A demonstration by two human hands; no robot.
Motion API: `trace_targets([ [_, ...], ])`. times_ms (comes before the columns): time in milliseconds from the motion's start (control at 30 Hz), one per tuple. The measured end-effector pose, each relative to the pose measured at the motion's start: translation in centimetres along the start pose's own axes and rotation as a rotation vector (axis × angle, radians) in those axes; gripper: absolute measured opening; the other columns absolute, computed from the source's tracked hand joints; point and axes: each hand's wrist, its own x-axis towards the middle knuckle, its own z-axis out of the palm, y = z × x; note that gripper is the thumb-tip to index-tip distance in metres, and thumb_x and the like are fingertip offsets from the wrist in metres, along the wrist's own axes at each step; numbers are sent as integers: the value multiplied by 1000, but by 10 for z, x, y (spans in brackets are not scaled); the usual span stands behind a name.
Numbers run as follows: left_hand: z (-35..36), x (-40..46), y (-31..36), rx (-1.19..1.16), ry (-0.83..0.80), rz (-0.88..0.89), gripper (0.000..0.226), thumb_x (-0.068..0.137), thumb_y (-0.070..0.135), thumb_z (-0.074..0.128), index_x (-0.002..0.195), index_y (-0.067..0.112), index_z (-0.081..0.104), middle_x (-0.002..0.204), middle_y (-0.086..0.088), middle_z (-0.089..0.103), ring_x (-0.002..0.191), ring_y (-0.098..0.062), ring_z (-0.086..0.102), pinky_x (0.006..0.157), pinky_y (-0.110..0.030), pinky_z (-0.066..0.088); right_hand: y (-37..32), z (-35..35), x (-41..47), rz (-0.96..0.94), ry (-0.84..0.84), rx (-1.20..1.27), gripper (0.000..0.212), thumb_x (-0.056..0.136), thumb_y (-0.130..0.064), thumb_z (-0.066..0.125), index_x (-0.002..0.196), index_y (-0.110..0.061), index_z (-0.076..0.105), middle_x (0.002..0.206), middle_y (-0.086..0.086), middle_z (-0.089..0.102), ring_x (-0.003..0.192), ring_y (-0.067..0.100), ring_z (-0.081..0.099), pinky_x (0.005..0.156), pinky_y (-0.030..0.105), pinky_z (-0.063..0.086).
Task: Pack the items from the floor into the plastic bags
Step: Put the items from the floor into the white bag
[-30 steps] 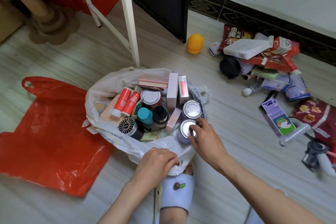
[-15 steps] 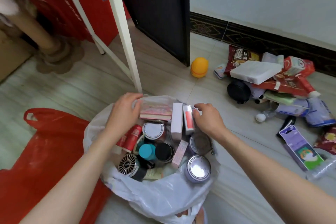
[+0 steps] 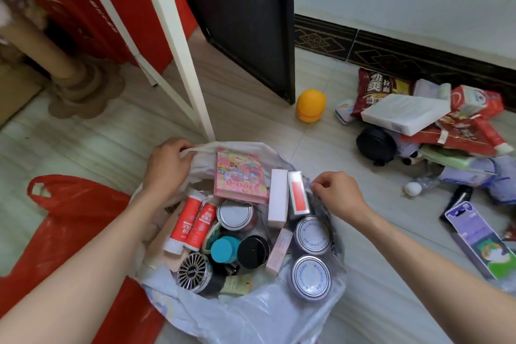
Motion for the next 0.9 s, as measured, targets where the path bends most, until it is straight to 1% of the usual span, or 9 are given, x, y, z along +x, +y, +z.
trace_targets([
  [200, -39, -8, 12, -50, 214, 112, 11, 85, 3, 58, 93, -2, 63, 94, -20, 63, 88, -33, 57, 75, -29, 35, 12, -17, -21, -56, 176, 119, 15, 86, -11, 55, 73, -16, 60, 73, 2, 59, 75, 22, 53, 67, 26, 33],
  [333, -35, -22, 25, -35, 70, 320, 13, 84, 12, 53, 90, 4, 61, 86, -15, 62, 79, -30, 58, 72, -33, 39, 23, -14, -33, -16, 236, 224, 17, 86, -10, 56, 72, -18, 58, 72, 3, 60, 77, 26, 57, 69, 26, 35],
  [467, -40, -16, 33, -170, 176, 194, 7, 83, 3, 58, 89, 2, 62, 86, -15, 64, 81, -28, 59, 70, -22, 34, 15, -16, -37, -52, 271, 134, 12, 88, -13, 54, 79, -17, 62, 79, 3, 60, 87, 27, 58, 69, 25, 32],
  [533, -41, -13, 37, -160, 161, 209, 8, 82, 1, 59, 90, 1, 62, 88, -14, 64, 82, -27, 58, 69, -19, 32, -1, -14, -39, -232, 321, 77, 11, 89, -17, 55, 91, -14, 66, 93, 5, 62, 96, 25, 56, 76, 23, 32],
  [633, -41, -9, 39, -163, 137, 233, 8, 84, 3, 58, 92, 2, 62, 89, -12, 64, 83, -24, 57, 69, -20, 33, -39, -1, -45, -591, 211, -5, 32, 88, -28, 50, 109, -11, 65, 112, 7, 63, 107, 22, 54, 93, 23, 33],
  [700, -42, -7, 38, -179, 142, 237, 8, 85, 4, 58, 92, 3, 61, 89, -11, 64, 83, -23, 57, 69, -20, 34, -59, 14, -43, -743, 89, -174, 50, 89, -39, 36, 123, -10, 57, 125, 10, 58, 118, 25, 51, 107, 34, 29],
  [800, -43, -5, 39, -211, 154, 226, 7, 85, 5, 58, 91, 3, 61, 88, -10, 64, 80, -17, 54, 68, -19, 33, -70, 33, -36, -664, -107, -442, 55, 97, -41, 23, 144, -13, 28, 148, 7, 34, 138, 19, 27, 116, 42, 0],
  [833, -43, -6, 39, -219, 157, 221, 7, 86, 5, 58, 91, 3, 61, 88, -10, 64, 80, -15, 53, 68, -19, 33, -72, 38, -35, -632, -155, -471, 51, 99, -38, 23, 144, -14, 25, 149, 5, 33, 139, 19, 26, 115, 43, -6],
  [900, -43, -8, 39, -226, 160, 213, 7, 86, 6, 57, 92, 4, 61, 89, -8, 63, 81, -14, 53, 69, -20, 35, -70, 45, -34, -631, -184, -522, 43, 99, -31, 25, 137, -13, 37, 141, 5, 45, 135, 21, 33, 114, 46, -9],
])
